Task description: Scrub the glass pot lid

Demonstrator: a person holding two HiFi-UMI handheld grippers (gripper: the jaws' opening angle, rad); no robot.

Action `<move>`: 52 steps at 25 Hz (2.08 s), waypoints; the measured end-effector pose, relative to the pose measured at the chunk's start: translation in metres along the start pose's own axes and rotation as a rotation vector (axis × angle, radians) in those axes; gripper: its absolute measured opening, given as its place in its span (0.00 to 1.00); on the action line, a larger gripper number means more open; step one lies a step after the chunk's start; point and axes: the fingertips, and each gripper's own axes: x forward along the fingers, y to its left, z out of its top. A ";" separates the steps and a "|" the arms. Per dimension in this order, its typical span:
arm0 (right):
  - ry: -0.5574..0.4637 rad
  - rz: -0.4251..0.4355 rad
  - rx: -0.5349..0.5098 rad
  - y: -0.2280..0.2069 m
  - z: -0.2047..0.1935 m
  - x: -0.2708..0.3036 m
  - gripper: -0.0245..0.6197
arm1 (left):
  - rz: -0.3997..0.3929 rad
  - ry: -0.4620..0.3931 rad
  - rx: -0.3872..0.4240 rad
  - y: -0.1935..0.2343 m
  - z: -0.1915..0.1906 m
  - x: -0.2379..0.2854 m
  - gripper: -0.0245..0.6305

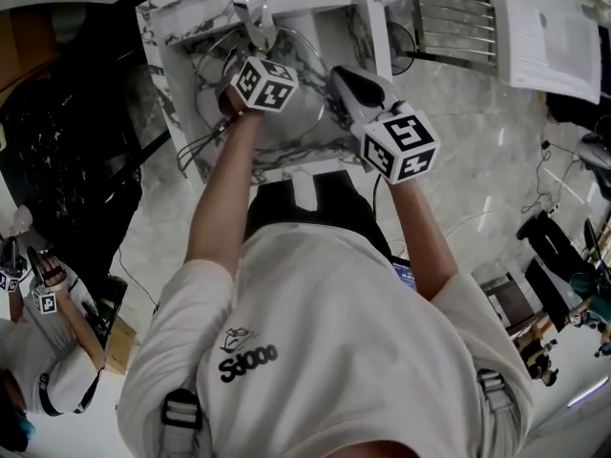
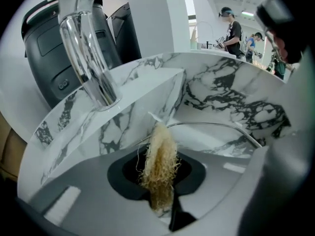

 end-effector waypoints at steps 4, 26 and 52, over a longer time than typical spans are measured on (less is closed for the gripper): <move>-0.004 -0.027 0.011 -0.005 -0.005 -0.010 0.04 | -0.050 -0.011 0.029 -0.023 0.008 0.001 0.14; -0.052 -0.147 0.066 0.003 -0.034 -0.056 0.04 | -0.312 0.001 0.298 -0.124 0.000 -0.023 0.14; -0.059 -0.191 0.073 0.047 -0.042 -0.051 0.04 | -0.704 0.073 0.703 -0.159 -0.065 -0.068 0.13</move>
